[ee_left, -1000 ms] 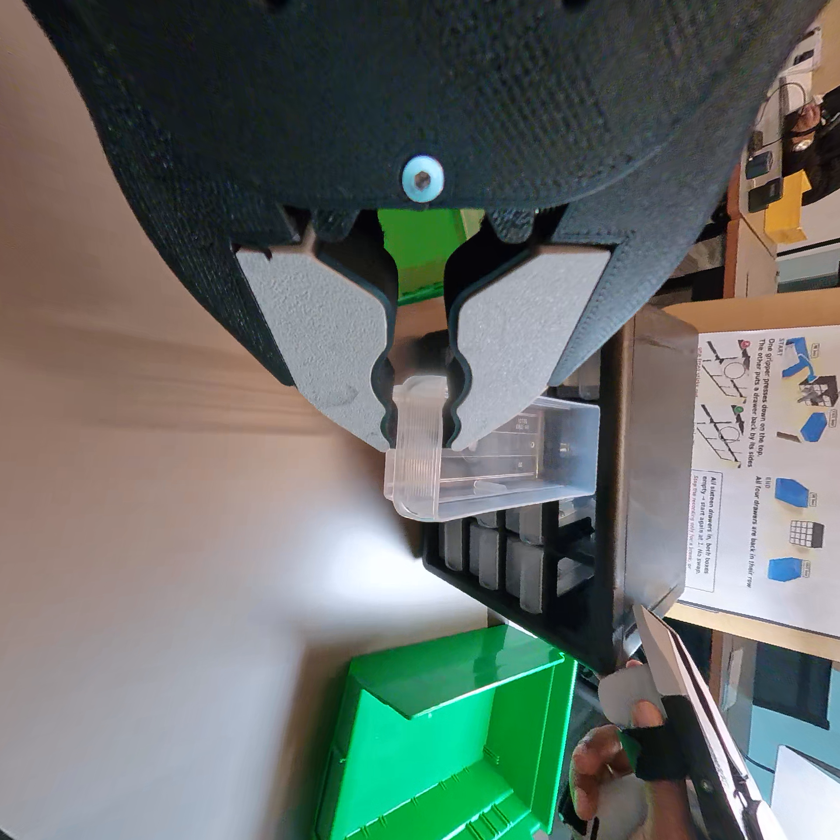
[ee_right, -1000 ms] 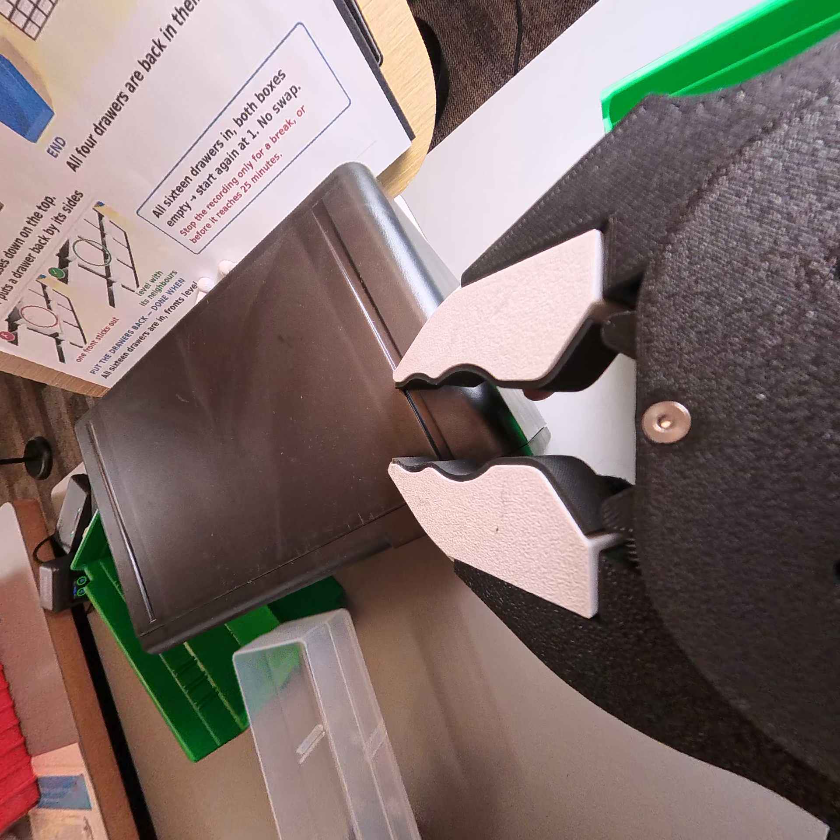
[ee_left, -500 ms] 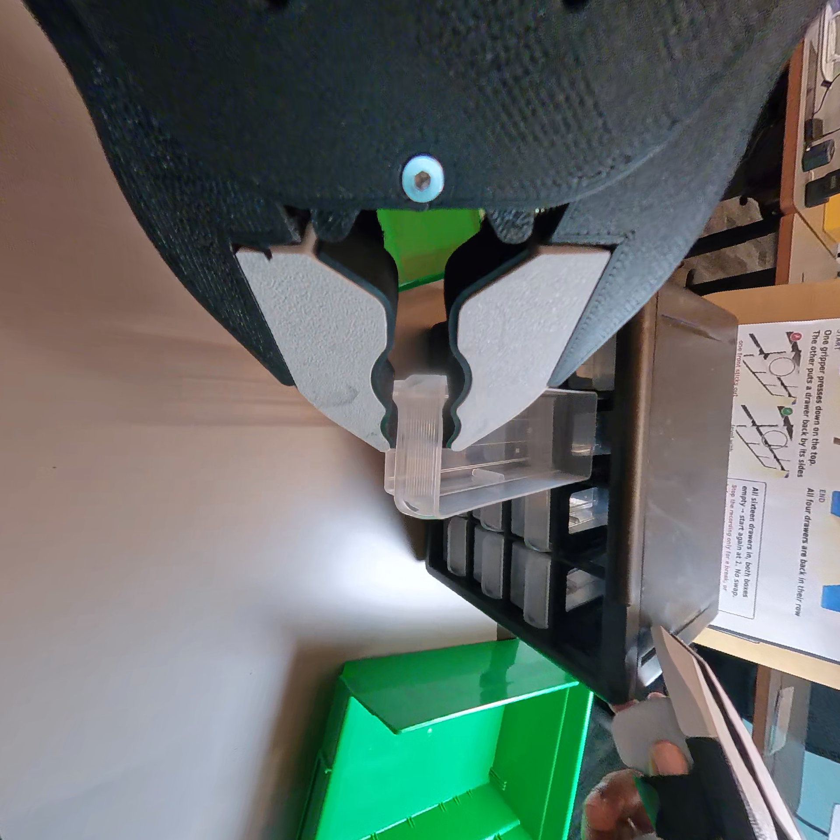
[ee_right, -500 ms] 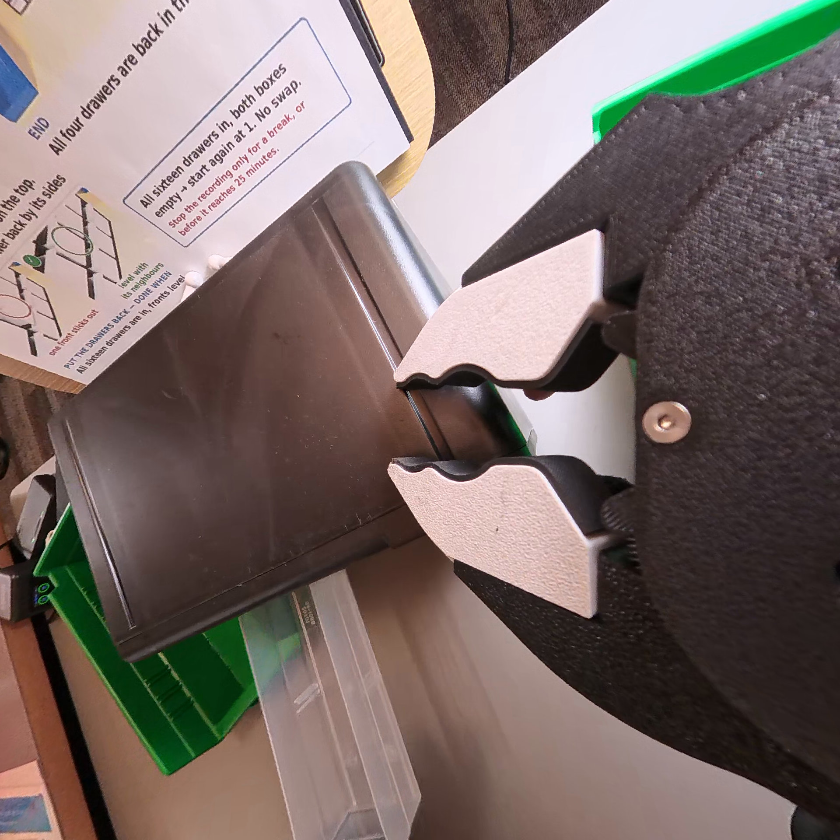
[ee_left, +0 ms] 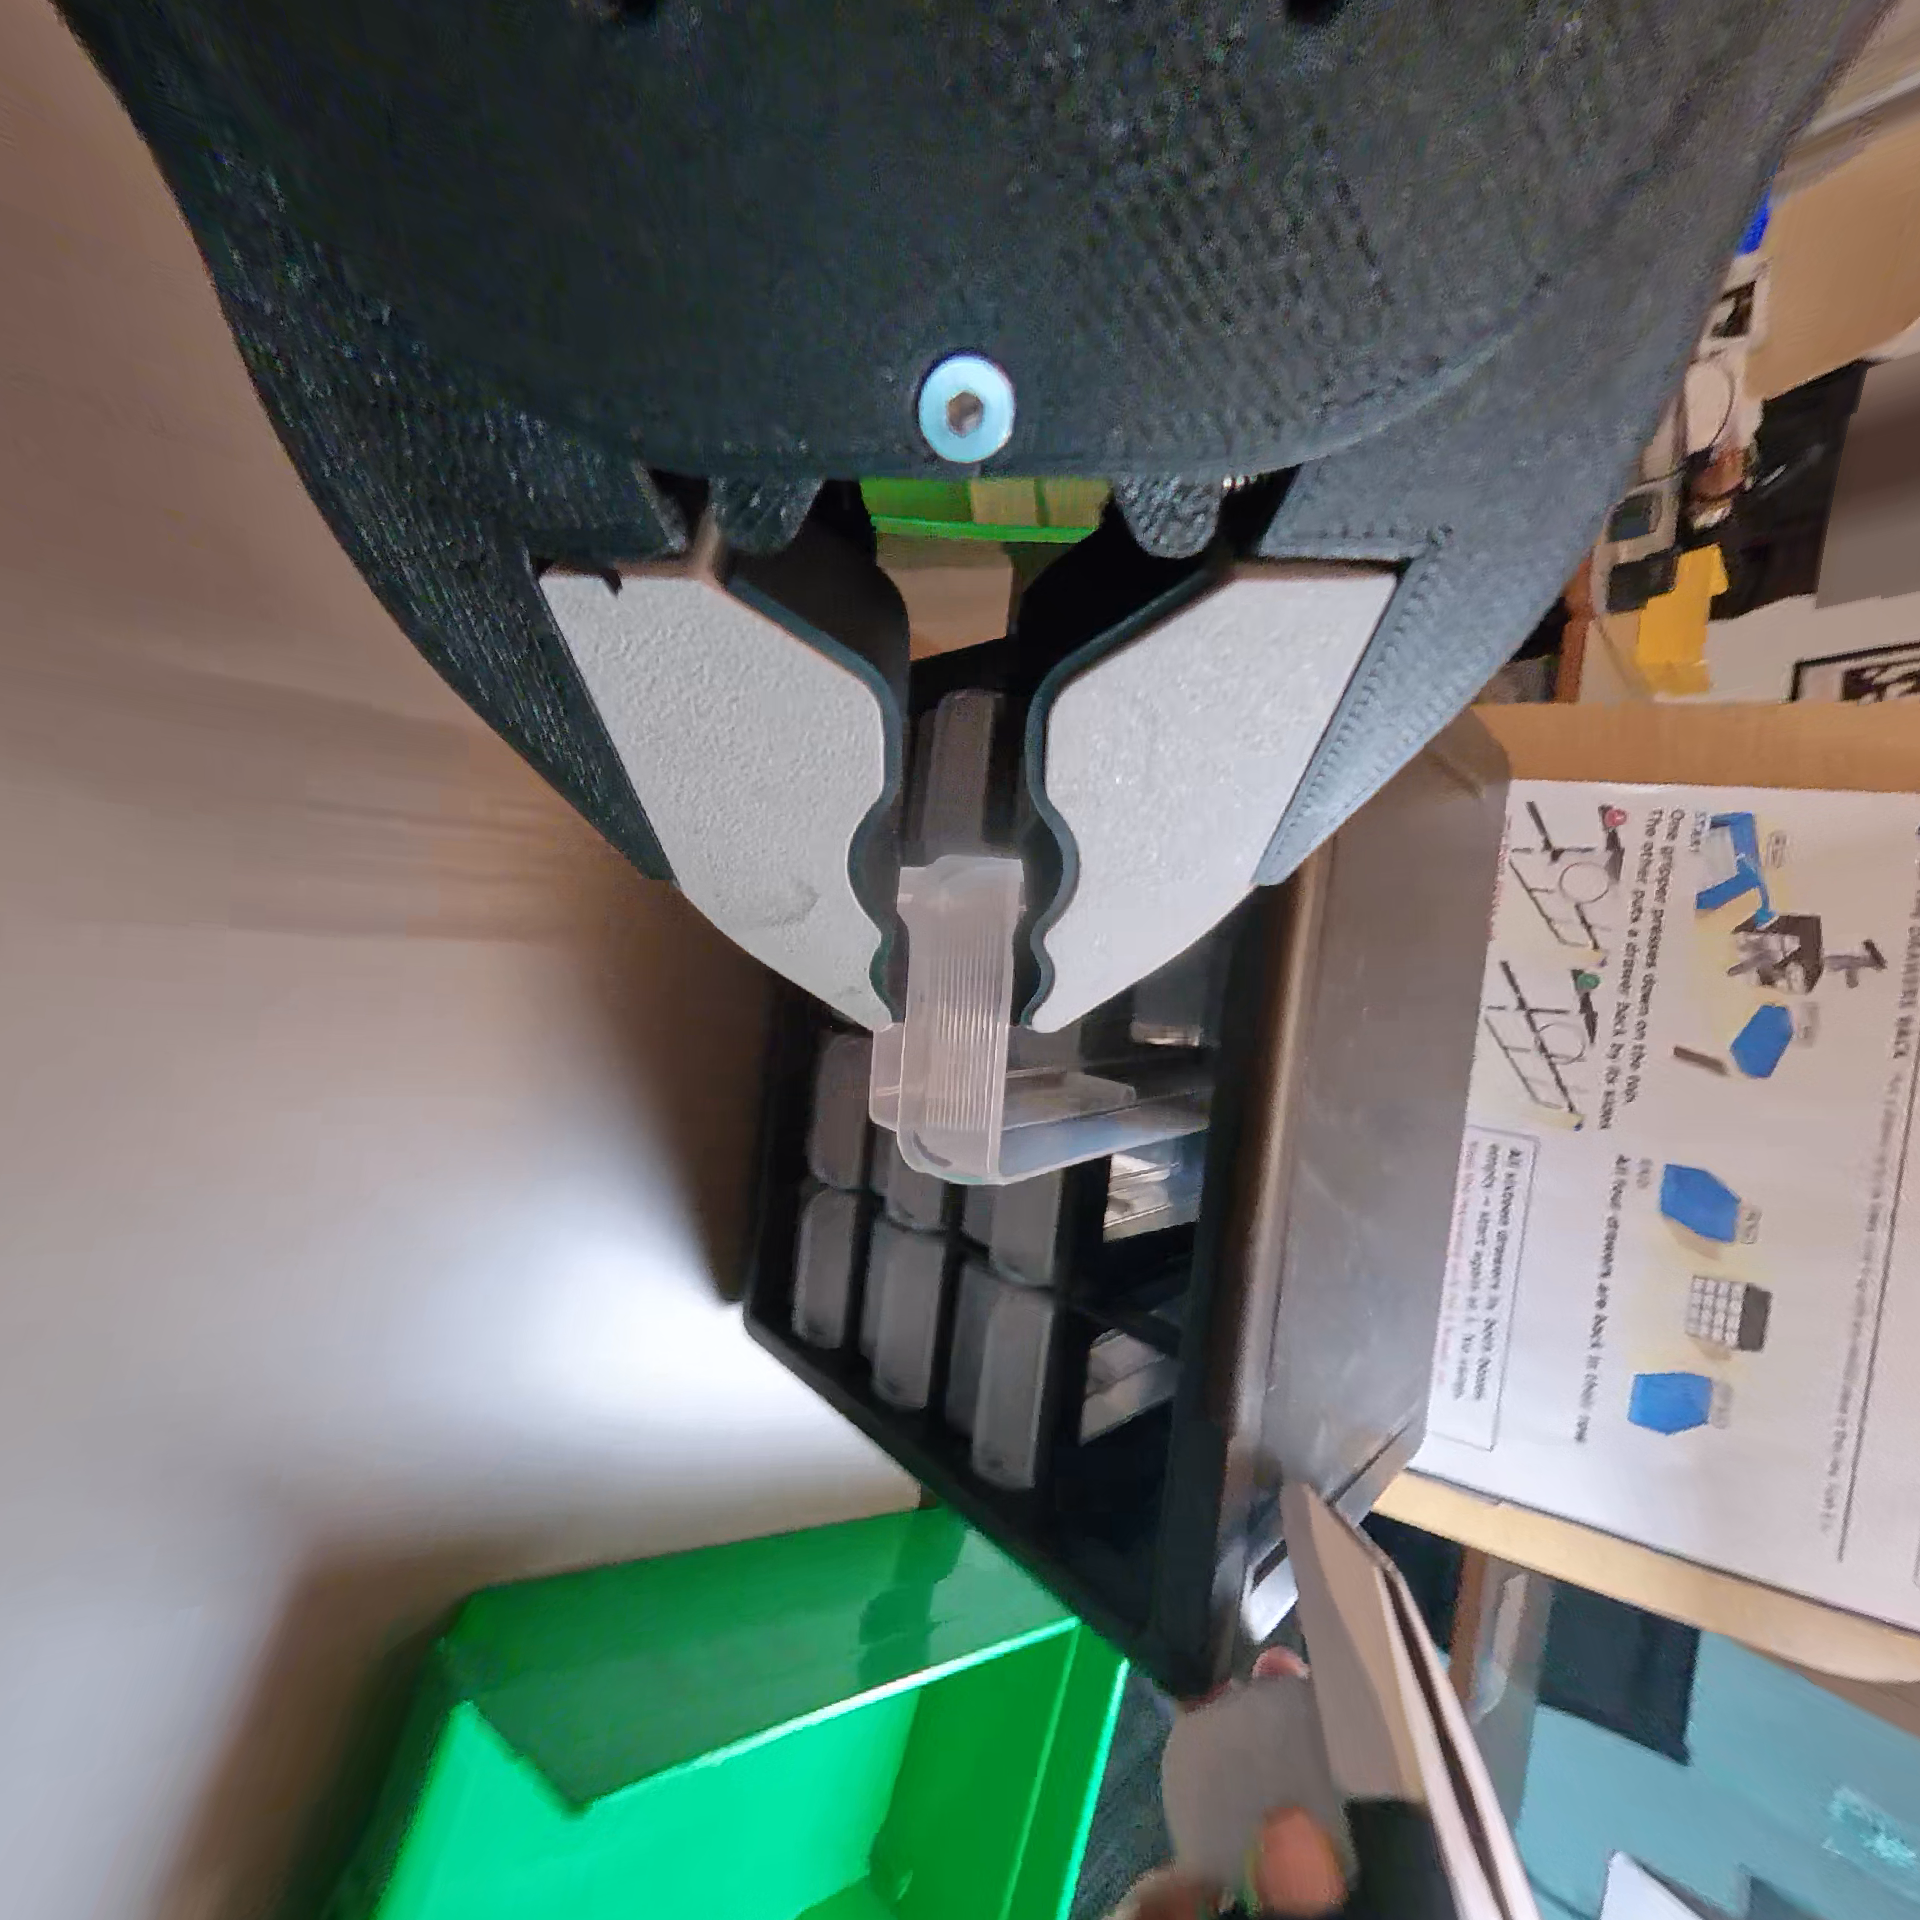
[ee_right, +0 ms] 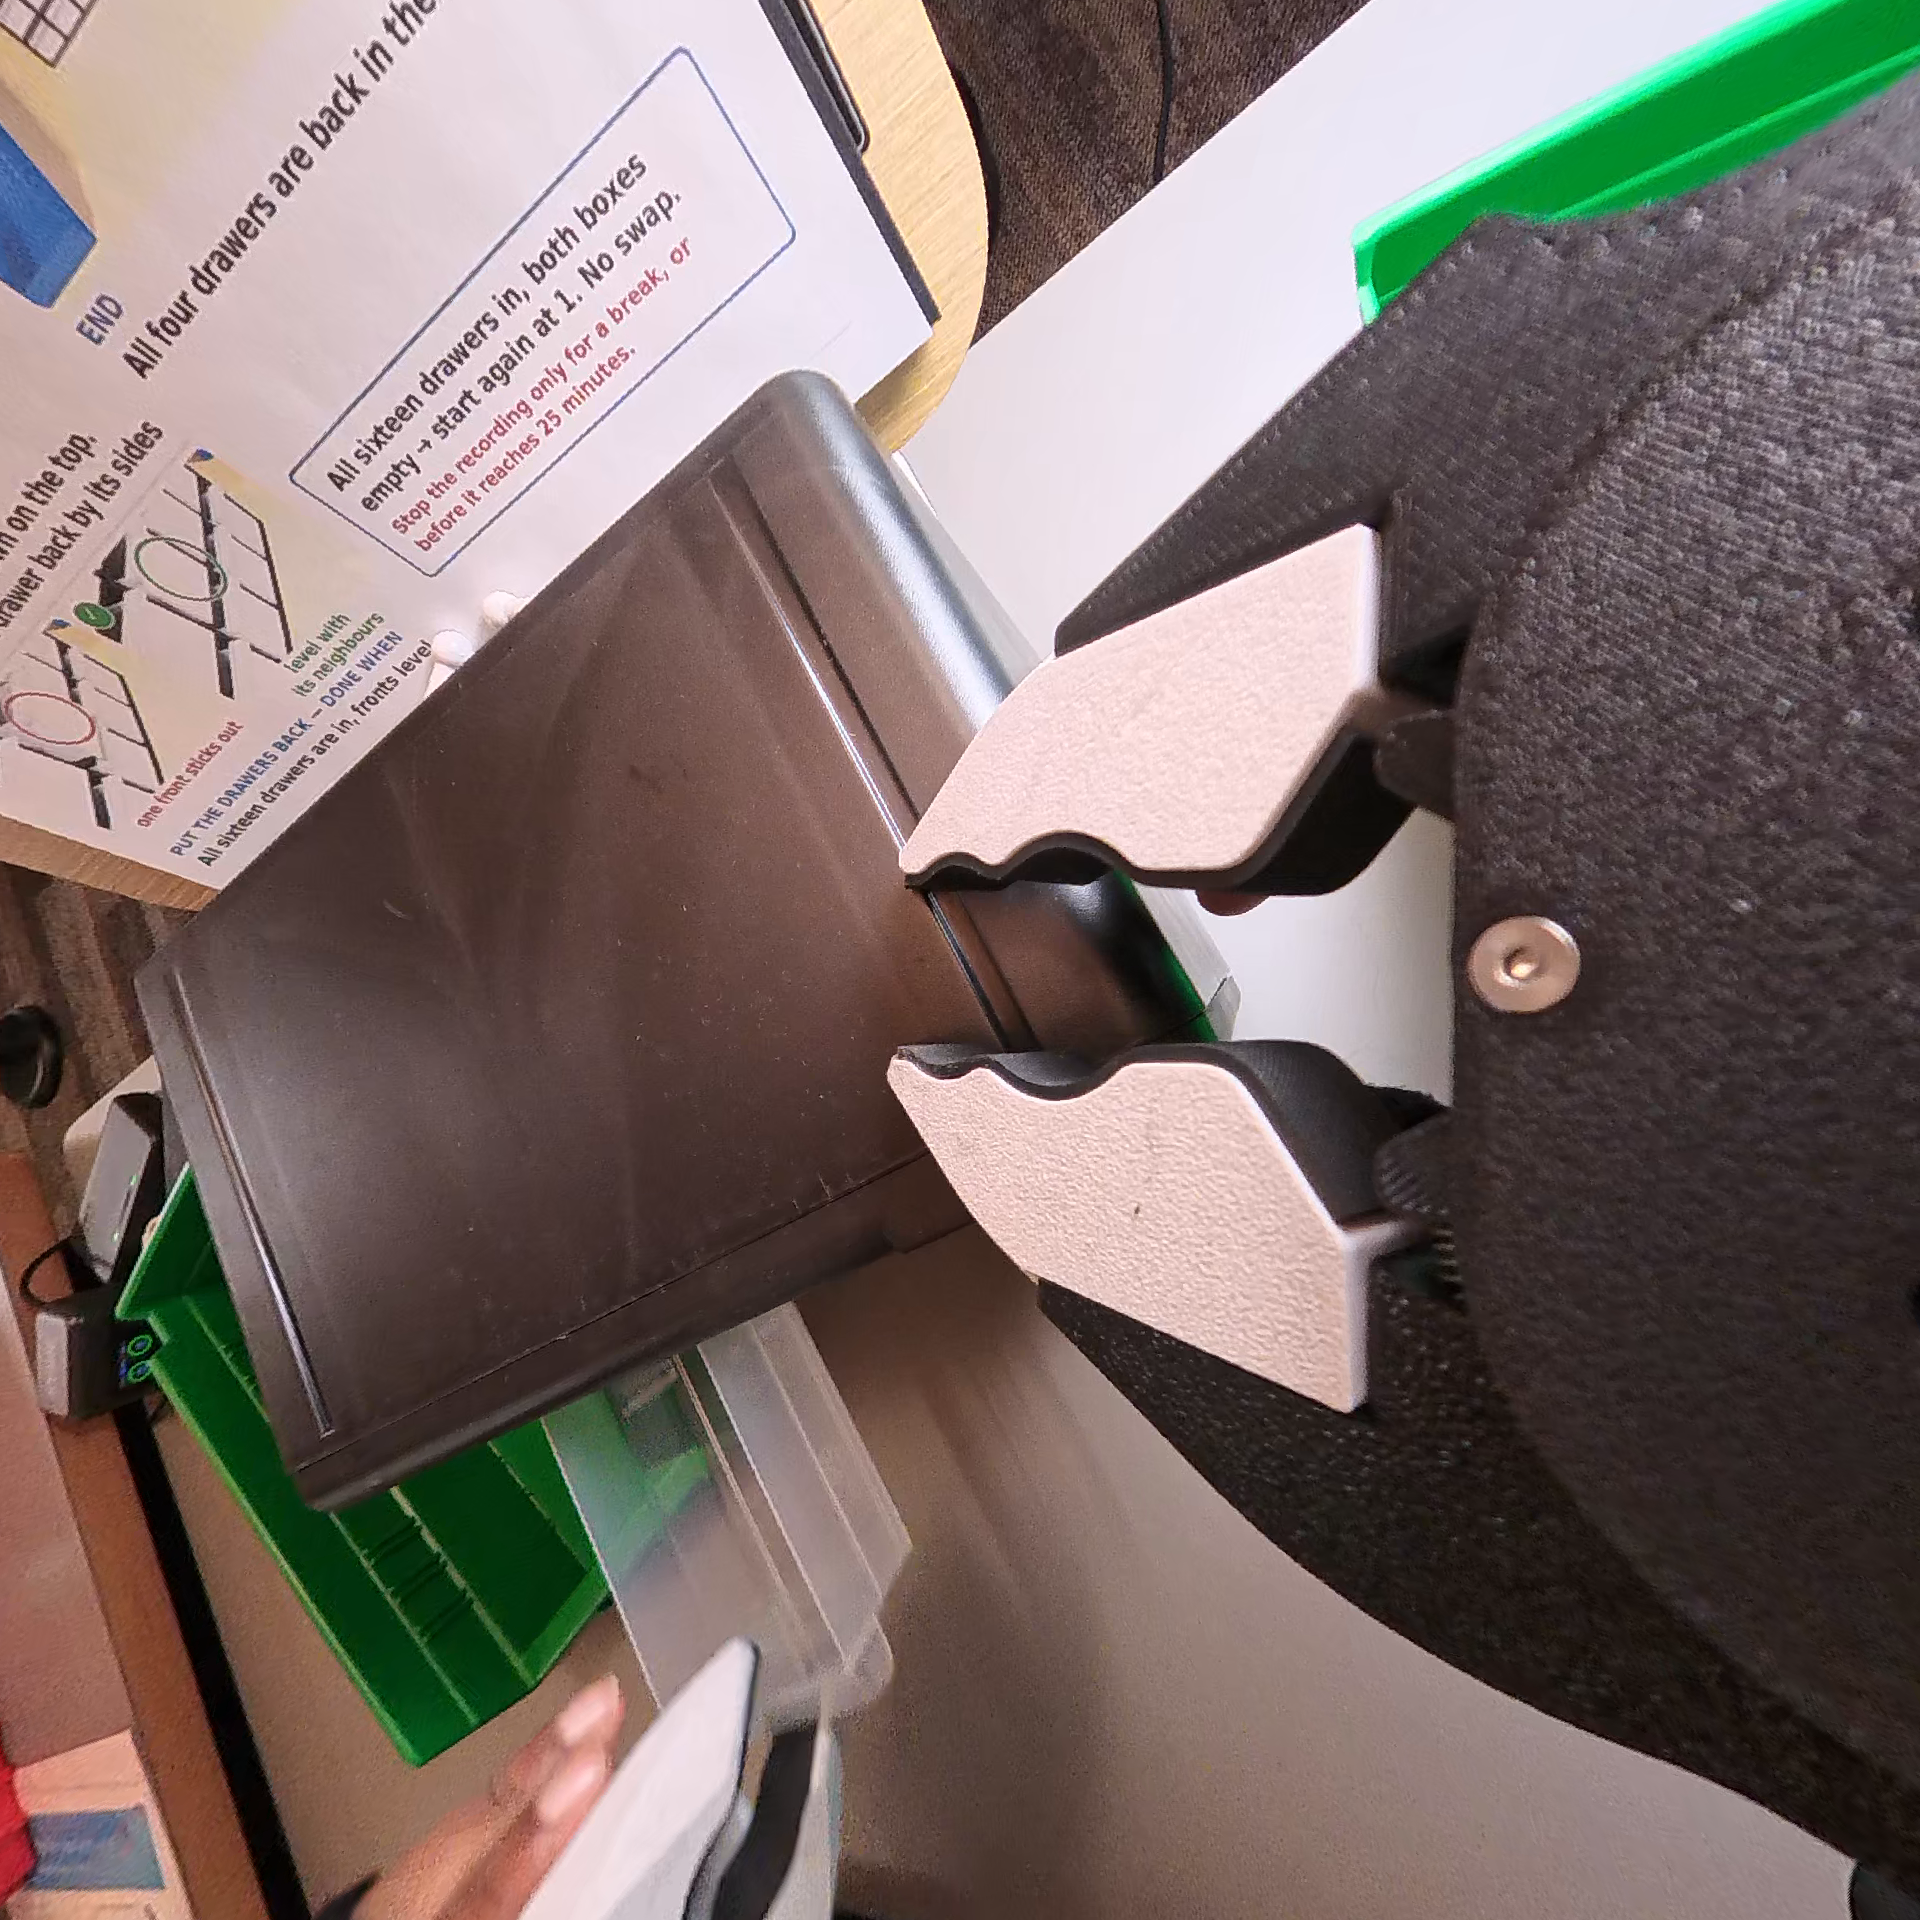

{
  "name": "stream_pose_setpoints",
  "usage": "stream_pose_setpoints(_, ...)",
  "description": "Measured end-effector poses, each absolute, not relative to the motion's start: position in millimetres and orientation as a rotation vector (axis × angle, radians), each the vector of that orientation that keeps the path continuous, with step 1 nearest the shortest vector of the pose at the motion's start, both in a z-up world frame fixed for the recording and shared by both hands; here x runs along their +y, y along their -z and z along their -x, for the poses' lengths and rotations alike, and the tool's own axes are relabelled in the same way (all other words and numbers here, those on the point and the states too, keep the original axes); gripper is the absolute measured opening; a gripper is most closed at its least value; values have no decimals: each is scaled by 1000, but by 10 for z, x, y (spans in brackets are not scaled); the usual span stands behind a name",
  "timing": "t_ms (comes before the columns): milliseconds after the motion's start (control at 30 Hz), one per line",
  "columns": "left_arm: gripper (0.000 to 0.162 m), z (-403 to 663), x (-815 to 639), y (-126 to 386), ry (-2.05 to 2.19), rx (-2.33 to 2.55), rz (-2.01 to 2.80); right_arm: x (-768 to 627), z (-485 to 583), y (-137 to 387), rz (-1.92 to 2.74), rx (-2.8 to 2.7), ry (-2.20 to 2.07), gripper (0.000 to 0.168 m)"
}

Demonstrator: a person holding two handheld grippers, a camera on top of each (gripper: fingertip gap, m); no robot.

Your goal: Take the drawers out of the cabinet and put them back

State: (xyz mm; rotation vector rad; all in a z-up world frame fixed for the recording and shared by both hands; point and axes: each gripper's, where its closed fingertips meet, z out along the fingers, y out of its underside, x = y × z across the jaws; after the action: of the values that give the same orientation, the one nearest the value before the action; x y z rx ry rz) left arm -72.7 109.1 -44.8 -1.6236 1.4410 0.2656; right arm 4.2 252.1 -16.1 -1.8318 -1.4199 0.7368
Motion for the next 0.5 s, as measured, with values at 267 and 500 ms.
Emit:
stream_pose_setpoints(267, 28, 989, 1567, 446, -345, 1230, 1657, 2520, -42, 160, 1831, -1409, -736, 28)
stream_pose_setpoints(500, 16, 1014, 1427, 340, -406, 1075, 1523, 2522, -41, 160, 1823, -1409, -750, 28)
